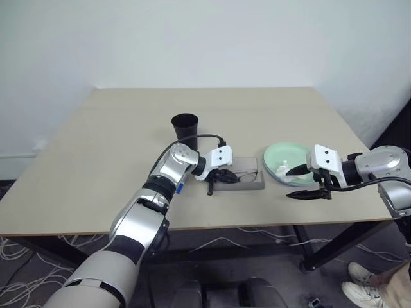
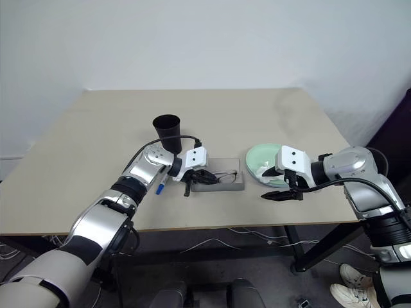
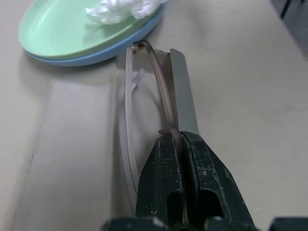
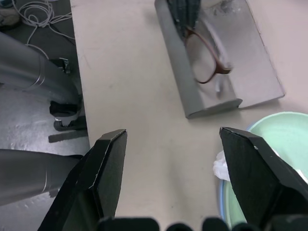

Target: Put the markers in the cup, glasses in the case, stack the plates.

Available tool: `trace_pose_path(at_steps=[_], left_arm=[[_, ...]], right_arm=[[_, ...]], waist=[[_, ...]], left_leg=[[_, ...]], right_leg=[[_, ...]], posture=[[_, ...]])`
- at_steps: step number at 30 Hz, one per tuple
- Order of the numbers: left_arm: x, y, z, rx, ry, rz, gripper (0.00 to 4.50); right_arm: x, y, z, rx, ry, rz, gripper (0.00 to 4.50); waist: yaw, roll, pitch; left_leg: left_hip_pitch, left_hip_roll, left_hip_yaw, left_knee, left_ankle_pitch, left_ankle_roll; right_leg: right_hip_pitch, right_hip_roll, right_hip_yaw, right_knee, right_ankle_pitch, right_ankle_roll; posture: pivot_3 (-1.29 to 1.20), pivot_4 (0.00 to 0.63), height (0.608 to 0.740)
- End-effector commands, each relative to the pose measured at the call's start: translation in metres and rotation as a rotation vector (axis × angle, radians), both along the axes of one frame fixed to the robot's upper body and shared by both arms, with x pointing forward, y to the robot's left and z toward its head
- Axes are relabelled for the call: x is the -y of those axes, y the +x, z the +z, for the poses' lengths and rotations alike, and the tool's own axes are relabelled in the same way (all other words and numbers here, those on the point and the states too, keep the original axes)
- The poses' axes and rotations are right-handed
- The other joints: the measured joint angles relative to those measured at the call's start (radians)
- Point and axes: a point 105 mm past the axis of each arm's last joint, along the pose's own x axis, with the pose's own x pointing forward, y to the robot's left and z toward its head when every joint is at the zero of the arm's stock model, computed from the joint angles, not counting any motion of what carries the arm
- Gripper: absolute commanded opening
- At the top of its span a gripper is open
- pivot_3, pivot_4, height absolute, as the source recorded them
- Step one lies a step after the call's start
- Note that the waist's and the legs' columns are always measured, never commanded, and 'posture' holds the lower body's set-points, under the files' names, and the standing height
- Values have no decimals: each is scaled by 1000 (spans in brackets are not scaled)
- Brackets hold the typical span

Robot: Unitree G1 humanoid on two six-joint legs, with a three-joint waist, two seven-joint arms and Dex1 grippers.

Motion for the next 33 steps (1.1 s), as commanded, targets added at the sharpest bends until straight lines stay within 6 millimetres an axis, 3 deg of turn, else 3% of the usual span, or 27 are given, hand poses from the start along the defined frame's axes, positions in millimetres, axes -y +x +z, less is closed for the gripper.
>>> trace_pose_path(at_steps=[1,10,19,33], left_arm=[[-3,-1,8,-21,-15,-11,16],[-7,1,20,-76,-32,1,16],[-3,-17,30,-199,-69,-132,16],[-12,-21,10,-210,28,-113,16]], right_arm=[[-1,1,11,47,17,8,3336],[-2,2,11,47,15,8,3336],[-2,2,10,44,14,11,3336],[-3,2,11,49,16,10,3336]], waist=[[0,0,0],[-2,0,0],[-2,0,0],[-2,0,0]], left_leg=[[0,0,0,0,0,0],[0,0,0,0,0,0],[-1,0,0,1,0,0],[-2,0,0,2,0,1]], right_leg=[[0,0,0,0,0,0],[0,0,0,0,0,0],[-1,0,0,0,0,0],[-1,0,0,0,0,0]], posture=[[0,0,740],[0,0,740],[0,0,740],[0,0,740]])
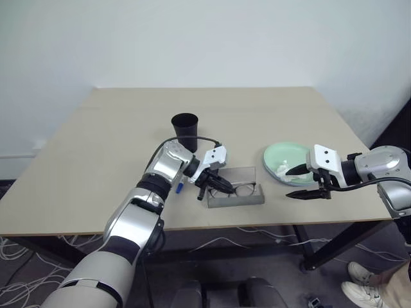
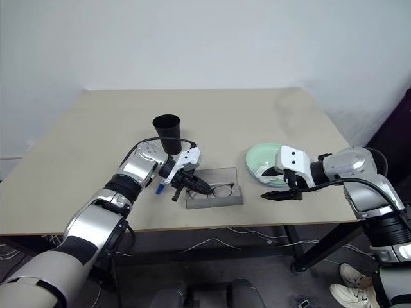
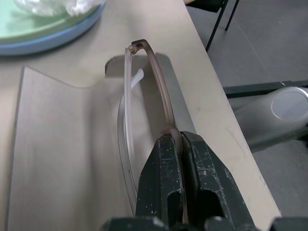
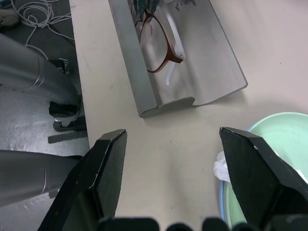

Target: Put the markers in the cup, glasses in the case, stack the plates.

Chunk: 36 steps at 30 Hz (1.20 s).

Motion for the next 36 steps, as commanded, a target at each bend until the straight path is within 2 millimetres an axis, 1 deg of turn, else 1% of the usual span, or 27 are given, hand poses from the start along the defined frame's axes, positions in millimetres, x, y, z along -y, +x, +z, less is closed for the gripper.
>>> trace_pose_path(at_steps=[1,8,11,15,17,18,19,22,25,27,30,31,33,35,36], left_arm=[[0,1,2,34,33,-7,16],[1,-2,-4,28,53,-23,16],[1,-2,-7,35,57,-19,646],[1,0,-3,45,52,-8,1961],[2,4,0,88,38,3,2624],[3,7,3,128,26,11,2886],[4,10,7,135,19,22,3272],[8,12,26,128,-38,32,3272],[16,17,53,172,-139,46,3272],[18,19,64,194,-179,59,3272],[19,28,80,251,-232,107,2701],[17,33,81,266,-232,141,2351],[12,44,79,289,-216,219,1731],[5,56,67,318,-151,309,1042],[1,63,60,341,-112,366,621]], right_arm=[[-3,2,12,48,14,10,3336],[-4,2,12,53,16,9,3336],[-4,2,12,54,16,9,3336],[-4,2,11,54,12,11,3336],[-4,2,10,54,9,12,3336],[-4,2,10,53,9,13,3336],[-4,2,10,53,10,14,3336],[-6,3,11,53,12,19,3336],[-6,4,11,55,12,20,3336],[-6,5,11,57,11,22,3336],[-8,7,12,63,13,24,3336],[-9,8,13,65,13,25,3336],[-9,8,13,67,12,29,3336],[-9,9,14,66,11,31,3336],[-9,9,14,66,11,33,3336]], waist=[[0,0,0],[0,0,0],[0,0,0],[0,0,0],[0,0,0],[0,0,0],[0,0,0],[0,0,0],[0,0,0],[0,0,0],[0,0,0],[-1,0,0],[-1,0,0],[0,0,0],[0,0,0]], left_leg=[[0,0,0,0,0,0],[0,0,0,0,0,0],[0,0,0,0,0,0],[0,0,0,0,0,0],[0,0,0,1,0,0],[0,0,0,1,0,0],[0,0,0,1,0,0],[0,0,0,1,0,0],[-1,0,0,1,0,0],[-1,0,0,1,0,0],[-1,0,0,1,0,0],[-1,0,0,1,0,0],[-1,0,0,1,0,0],[0,0,0,1,0,0],[0,0,0,1,0,0]], right_leg=[[0,0,0,0,0,0],[0,0,0,0,0,0],[0,0,0,0,0,0],[0,0,0,0,0,0],[0,0,0,0,0,0],[0,0,0,0,0,0],[0,0,0,0,0,0],[0,0,0,0,0,1],[-1,0,0,0,0,1],[-1,0,0,0,0,1],[-1,0,0,0,1,1],[-1,0,0,0,1,1],[-1,0,0,0,1,1],[0,0,0,1,1,1],[0,0,0,0,1,2]], posture=[[0,0,740],[0,0,740],[0,0,740],[0,0,740],[0,0,740],[0,0,740],[0,0,740],[0,0,740],[0,0,740],[0,0,740],[0,0,740],[0,0,740],[0,0,740],[0,0,740],[0,0,740]])
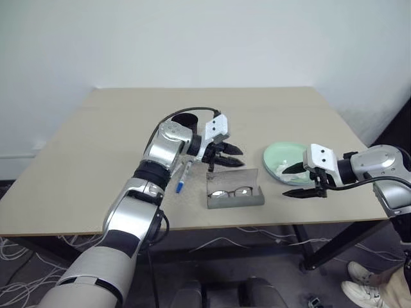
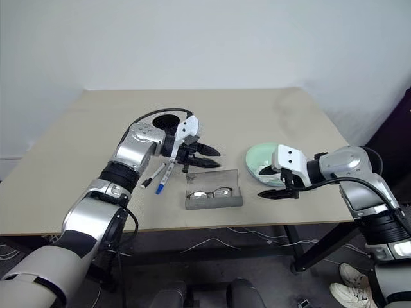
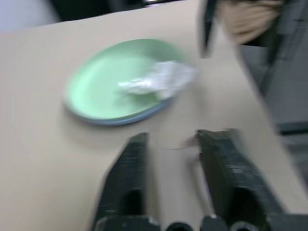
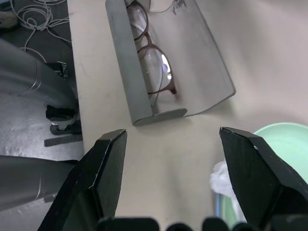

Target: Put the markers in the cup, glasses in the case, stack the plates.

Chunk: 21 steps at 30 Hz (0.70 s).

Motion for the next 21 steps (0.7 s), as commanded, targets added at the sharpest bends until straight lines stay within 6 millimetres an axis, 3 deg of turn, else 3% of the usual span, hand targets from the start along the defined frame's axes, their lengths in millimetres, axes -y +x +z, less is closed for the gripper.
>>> trace_pose_path(at_steps=[1,2,6,11,16,21], left_arm=[[-12,24,-9,80,74,188,353],[-13,27,-15,87,84,225,30],[-14,28,-41,84,143,276,30],[-9,22,-54,62,167,243,30],[0,-1,-60,-16,173,68,30],[-2,-39,-69,-77,239,-176,30]], right_arm=[[-2,4,12,45,1,15,3336],[-2,4,12,46,1,14,3336],[-1,4,13,47,0,16,3336],[0,3,13,47,-3,15,3336],[0,2,12,43,-3,12,3336],[2,2,11,42,-6,9,3336]], waist=[[0,0,0],[1,0,0],[4,0,0],[4,0,0],[3,0,0],[3,1,-1]], left_leg=[[0,0,0,0,0,0],[0,0,0,0,0,0],[-1,0,0,0,0,0],[-2,0,0,0,0,0],[-1,0,0,0,0,0],[-1,0,0,0,0,0]], right_leg=[[0,0,0,0,0,0],[0,0,0,0,0,0],[-1,0,0,0,0,1],[-1,0,0,0,0,1],[-1,0,0,0,0,1],[0,0,0,0,0,1]], posture=[[0,0,740],[0,0,740],[0,0,740],[0,0,740],[0,0,740],[0,0,740]])
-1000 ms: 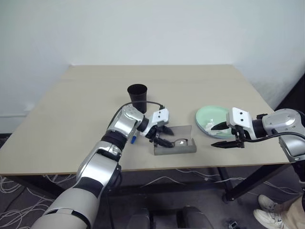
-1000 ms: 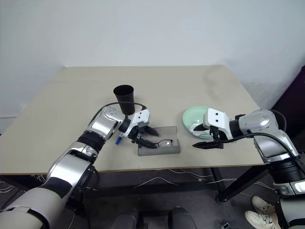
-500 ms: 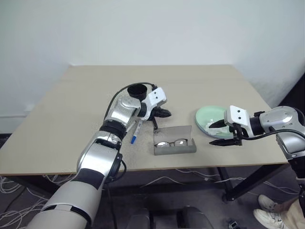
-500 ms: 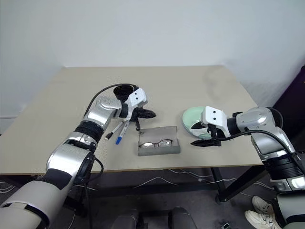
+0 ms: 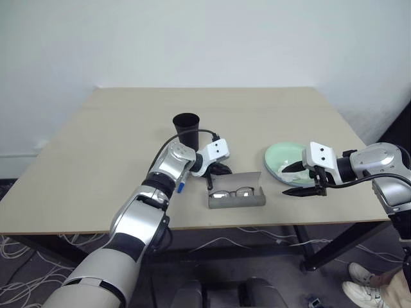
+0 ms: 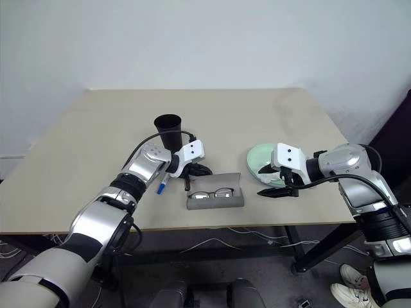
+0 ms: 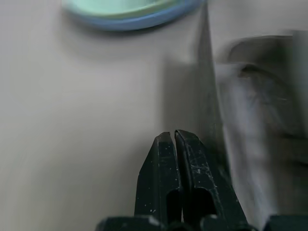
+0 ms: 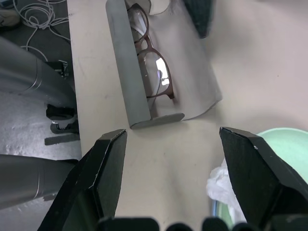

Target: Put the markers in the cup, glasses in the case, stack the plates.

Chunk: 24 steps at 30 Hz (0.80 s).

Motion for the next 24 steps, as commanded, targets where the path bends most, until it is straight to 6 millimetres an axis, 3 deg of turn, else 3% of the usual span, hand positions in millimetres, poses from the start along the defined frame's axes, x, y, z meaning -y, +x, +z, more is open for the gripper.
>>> trace_pose_path(at_steps=[1,12,15,19,24], left_arm=[[5,-25,2,-58,24,-151,30],[5,-57,4,-47,47,-210,30],[1,-54,5,-19,54,-181,30],[-6,-39,29,33,-1,-84,30],[-17,-38,41,74,-38,43,30]], right_arm=[[2,2,12,49,-2,4,3336],[9,2,11,48,-3,-23,3336],[10,4,13,55,1,-32,3336],[12,2,16,48,19,-41,3336],[12,-4,24,14,77,-32,3336]], waist=[[0,0,0],[0,1,0],[0,1,0],[-2,1,0],[-1,1,0]], left_leg=[[0,0,0,0,0,0],[1,0,0,1,0,0],[2,0,0,1,0,0],[2,0,0,1,0,1],[2,0,0,1,0,1]], right_leg=[[0,0,0,0,0,0],[1,0,0,0,0,0],[1,0,0,0,0,0],[2,0,0,1,0,0],[1,0,0,0,0,0]], posture=[[0,0,740],[0,0,740],[0,0,740],[0,0,740],[0,0,740]])
